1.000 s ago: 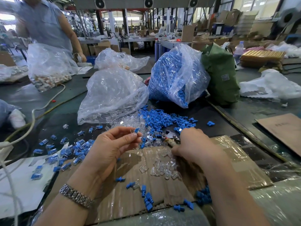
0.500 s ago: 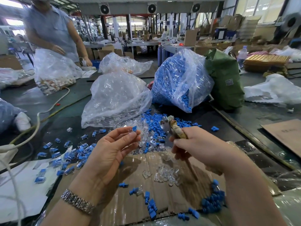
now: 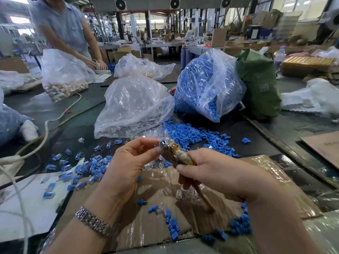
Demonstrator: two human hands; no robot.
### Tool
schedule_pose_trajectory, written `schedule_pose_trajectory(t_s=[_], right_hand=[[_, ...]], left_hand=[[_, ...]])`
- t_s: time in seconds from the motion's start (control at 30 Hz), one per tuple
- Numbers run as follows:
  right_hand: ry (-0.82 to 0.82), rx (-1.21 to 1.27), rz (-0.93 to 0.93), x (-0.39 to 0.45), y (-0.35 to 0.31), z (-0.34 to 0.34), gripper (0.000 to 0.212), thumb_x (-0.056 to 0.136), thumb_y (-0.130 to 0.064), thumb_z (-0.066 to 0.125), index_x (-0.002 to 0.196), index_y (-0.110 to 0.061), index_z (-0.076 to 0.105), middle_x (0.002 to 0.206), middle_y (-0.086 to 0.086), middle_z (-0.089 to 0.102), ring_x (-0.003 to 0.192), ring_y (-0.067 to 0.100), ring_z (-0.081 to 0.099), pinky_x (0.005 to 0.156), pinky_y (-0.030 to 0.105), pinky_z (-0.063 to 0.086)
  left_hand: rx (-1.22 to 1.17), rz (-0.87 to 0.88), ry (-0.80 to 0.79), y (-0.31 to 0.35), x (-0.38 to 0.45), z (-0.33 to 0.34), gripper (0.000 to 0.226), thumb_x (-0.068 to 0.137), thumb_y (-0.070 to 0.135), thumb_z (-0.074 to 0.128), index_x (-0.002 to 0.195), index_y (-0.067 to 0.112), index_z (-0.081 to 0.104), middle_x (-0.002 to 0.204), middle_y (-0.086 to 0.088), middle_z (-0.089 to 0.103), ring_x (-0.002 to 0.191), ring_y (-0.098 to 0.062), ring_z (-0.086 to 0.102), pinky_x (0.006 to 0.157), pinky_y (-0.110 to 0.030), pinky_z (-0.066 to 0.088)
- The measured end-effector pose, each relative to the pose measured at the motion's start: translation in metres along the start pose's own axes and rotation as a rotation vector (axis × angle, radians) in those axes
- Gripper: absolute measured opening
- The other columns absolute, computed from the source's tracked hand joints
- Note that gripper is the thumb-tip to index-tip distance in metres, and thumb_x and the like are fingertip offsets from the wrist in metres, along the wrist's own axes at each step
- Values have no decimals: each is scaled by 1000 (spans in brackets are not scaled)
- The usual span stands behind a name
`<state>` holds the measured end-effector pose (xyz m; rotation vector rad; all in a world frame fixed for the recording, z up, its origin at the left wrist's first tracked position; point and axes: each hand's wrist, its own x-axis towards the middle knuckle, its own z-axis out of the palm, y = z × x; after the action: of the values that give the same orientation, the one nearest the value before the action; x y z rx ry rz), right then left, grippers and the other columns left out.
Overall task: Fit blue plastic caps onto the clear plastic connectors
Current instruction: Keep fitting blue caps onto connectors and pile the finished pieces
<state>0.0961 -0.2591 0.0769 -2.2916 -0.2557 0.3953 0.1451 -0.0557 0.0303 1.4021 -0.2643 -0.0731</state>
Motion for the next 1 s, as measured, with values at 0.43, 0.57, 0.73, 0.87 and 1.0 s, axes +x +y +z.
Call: schedule_pose_trajectory(t_s=[0.43,0.57,0.73,0.87,1.0], right_hand=[[61,-8,1,8,2,10,35,104,-42,51,82,-14,53,67,4,64,54,16,61,63,39,54],[26,73,-33,4,2,2,42,101,-50,52,87,-11,60,82,7,76,71,22,74,73,38,61],[275,47,11,-1,19,-17,41,93,-59,60,85,-19,62,74,0,70,67,21,67,68,43,55],[414,-313,235,12,32,-17,33,93,-49,61,81,-19,50,81,1,57,73,19,55,59,36,38],[347,-470,397,23,39,-6,30,92,-42,61,86,-16,46,95,4,48,90,27,50,79,41,46]], left_hand=[[230,125,59,1,-3,5,19,72,23,76,89,31,80,93,3,79,90,-8,74,79,-11,53],[277,177,82,3,-3,1,15,78,27,76,91,33,78,95,5,78,91,-9,73,81,-14,54],[531,216,361,2,-2,-16,13,87,16,76,86,27,69,81,4,71,75,-9,67,64,-17,52],[1047,115,527,6,-5,-25,10,84,24,68,77,27,61,81,3,62,75,-18,57,66,-33,44],[1486,-30,515,6,-6,-30,7,85,23,63,81,29,63,89,3,42,92,-21,39,87,-45,32]])
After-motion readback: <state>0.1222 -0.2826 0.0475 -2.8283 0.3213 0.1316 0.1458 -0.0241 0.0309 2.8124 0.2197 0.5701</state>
